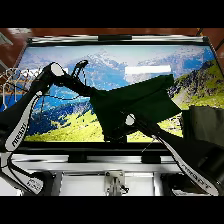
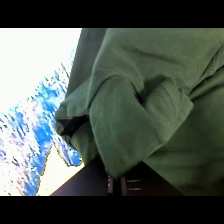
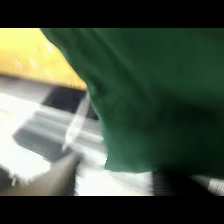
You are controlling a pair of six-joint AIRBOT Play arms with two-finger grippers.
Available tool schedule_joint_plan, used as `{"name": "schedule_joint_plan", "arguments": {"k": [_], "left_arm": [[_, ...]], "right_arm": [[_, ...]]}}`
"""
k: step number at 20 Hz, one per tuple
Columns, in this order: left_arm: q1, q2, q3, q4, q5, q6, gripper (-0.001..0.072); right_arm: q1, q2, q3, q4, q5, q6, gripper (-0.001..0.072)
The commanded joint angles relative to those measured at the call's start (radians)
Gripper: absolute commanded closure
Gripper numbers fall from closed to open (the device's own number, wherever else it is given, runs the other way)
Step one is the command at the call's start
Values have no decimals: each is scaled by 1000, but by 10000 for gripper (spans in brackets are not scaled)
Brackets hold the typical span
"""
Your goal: Fold the shirts.
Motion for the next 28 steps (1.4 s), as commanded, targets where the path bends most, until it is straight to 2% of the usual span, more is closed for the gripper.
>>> {"name": "schedule_joint_plan", "arguments": {"k": [1,6,10,12,14,16,18,20,22,24,26,28], "left_arm": [[7,18,1,0,22,21,673],[51,76,9,0,56,20,673],[89,231,73,-6,105,20,674],[106,364,140,-89,232,19,673],[121,513,217,-179,447,20,673],[122,645,277,-180,610,21,673],[122,779,298,-180,699,29,673],[122,891,298,-180,687,82,673],[122,970,298,-180,584,92,673],[122,1015,298,-129,438,102,673],[122,1031,298,-13,282,89,673],[122,1022,282,135,151,11,673]], "right_arm": [[-8,-1,2,-3,-92,45,638],[-88,182,3,-248,13,35,642],[-209,463,118,-427,101,-80,643],[-288,586,278,-538,110,-128,643],[-383,664,492,-653,108,-108,643],[-458,690,722,-642,106,-108,643],[-485,692,923,-592,106,-103,642],[-485,692,1050,-534,117,-90,642],[-485,695,1085,-444,164,-82,642],[-485,691,1085,-402,301,-39,642],[-485,679,1085,-420,483,-8,642],[-485,656,1084,-464,660,10,642]]}}
